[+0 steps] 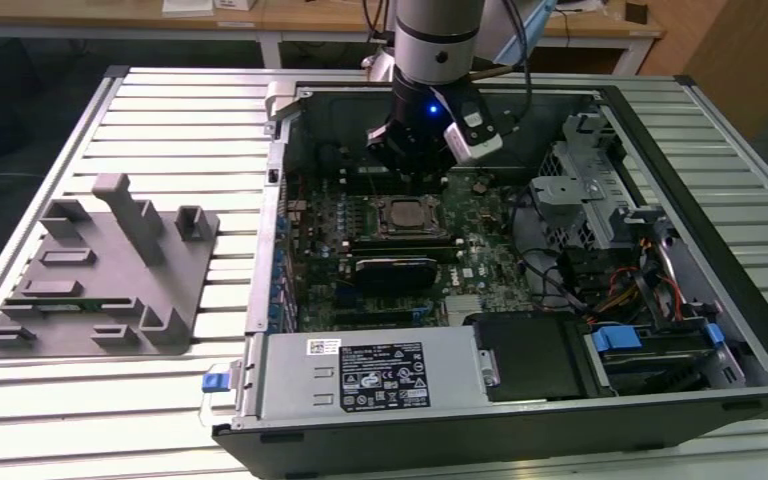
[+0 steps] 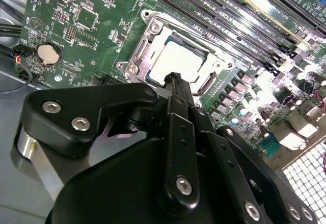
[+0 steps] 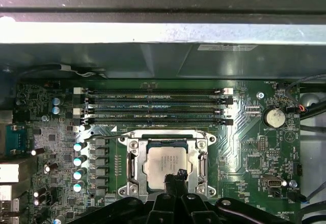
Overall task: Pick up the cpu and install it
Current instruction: 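Install the first cpu locking lever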
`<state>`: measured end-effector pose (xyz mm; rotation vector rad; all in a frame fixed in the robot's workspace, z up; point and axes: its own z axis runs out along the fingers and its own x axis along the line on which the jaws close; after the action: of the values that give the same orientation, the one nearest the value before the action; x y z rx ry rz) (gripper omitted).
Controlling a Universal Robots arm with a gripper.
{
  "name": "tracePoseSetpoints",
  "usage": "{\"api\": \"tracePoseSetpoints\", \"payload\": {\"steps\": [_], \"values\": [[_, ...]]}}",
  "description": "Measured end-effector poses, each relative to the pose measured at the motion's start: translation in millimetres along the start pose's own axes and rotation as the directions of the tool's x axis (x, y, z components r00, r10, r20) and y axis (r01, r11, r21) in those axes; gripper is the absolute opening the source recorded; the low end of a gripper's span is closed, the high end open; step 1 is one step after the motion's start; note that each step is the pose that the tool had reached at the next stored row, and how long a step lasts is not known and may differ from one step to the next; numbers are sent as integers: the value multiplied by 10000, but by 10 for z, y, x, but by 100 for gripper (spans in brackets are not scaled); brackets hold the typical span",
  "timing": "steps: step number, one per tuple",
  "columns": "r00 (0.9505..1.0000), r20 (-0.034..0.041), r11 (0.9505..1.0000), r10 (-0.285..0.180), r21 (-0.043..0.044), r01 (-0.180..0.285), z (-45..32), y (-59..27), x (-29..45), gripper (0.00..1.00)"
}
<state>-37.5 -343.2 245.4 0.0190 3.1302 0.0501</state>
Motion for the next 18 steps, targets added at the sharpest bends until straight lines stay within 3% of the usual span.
{"api": "tracePoseSetpoints", "payload": {"steps": [9, 18], "values": [[10000, -2, 10000, 0, -2, 0, -3, -1, 23, 11], [10000, 2, 10000, 1, -34, -1, -3, -3, 210, 11]]}}
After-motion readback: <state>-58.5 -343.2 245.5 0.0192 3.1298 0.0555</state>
